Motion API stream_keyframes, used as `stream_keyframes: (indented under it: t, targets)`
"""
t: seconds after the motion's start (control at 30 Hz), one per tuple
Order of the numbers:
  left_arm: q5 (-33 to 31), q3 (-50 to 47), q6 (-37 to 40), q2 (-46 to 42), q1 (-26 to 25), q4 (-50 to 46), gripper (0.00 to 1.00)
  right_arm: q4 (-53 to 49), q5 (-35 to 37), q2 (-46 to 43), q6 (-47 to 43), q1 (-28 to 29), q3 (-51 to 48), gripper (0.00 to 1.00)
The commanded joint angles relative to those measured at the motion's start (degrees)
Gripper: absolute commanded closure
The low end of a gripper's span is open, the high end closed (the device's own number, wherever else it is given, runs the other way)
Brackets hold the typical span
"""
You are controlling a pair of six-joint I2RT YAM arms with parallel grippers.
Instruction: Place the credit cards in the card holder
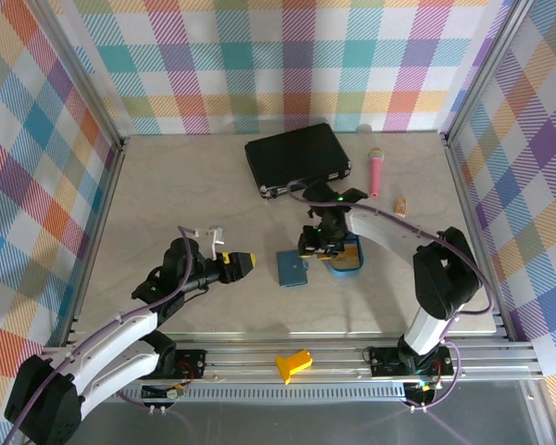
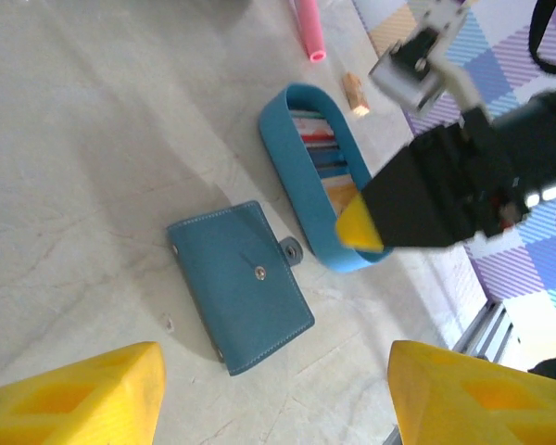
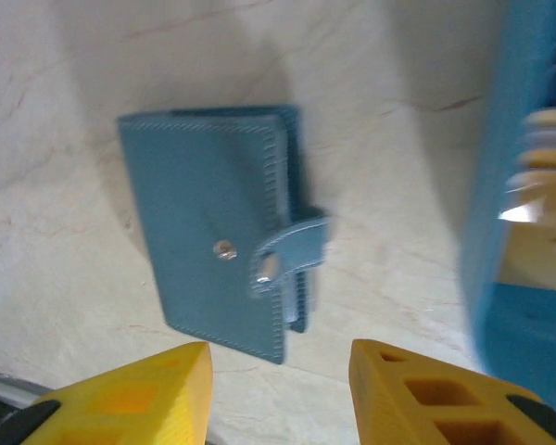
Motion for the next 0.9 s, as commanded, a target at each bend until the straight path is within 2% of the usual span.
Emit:
stream_keyframes:
  t: [0.0, 0.33, 0.47, 0.6, 0.7, 0.87]
  targets:
    - [-0.31, 0.14, -0.39, 2.01, -1.44, 2.45, 0.35, 1.70, -2.58, 0.69, -4.10, -0.44, -0.29, 0.53]
    - [-2.45, 1.18, -0.96, 4.30, -2.72, 2.64, 0.35, 0.51, -1.42, 9.48, -3.52, 3.06, 4.25, 0.46]
    - [-2.84, 1.52, -0.85, 3.66, -2.72, 1.00, 0.35, -0.40, 3.19, 10.44, -1.97, 3.40, 3.76, 0.47]
    - [-3.31, 1.36, -0.33, 2.99, -2.72, 0.26, 0.35, -1.07, 4.91, 10.95, -2.35, 3.35, 3.65, 0.47]
    - [-3.46, 1.40, -0.14, 3.01, -2.72, 0.21, 0.35, -1.59, 5.83, 11.32, -2.47, 3.35, 3.99, 0.50]
    - [-3.24, 1.36, -0.28, 3.15, -2.72, 0.44, 0.35, -1.63, 6.14, 11.66, -2.30, 3.35, 4.46, 0.62]
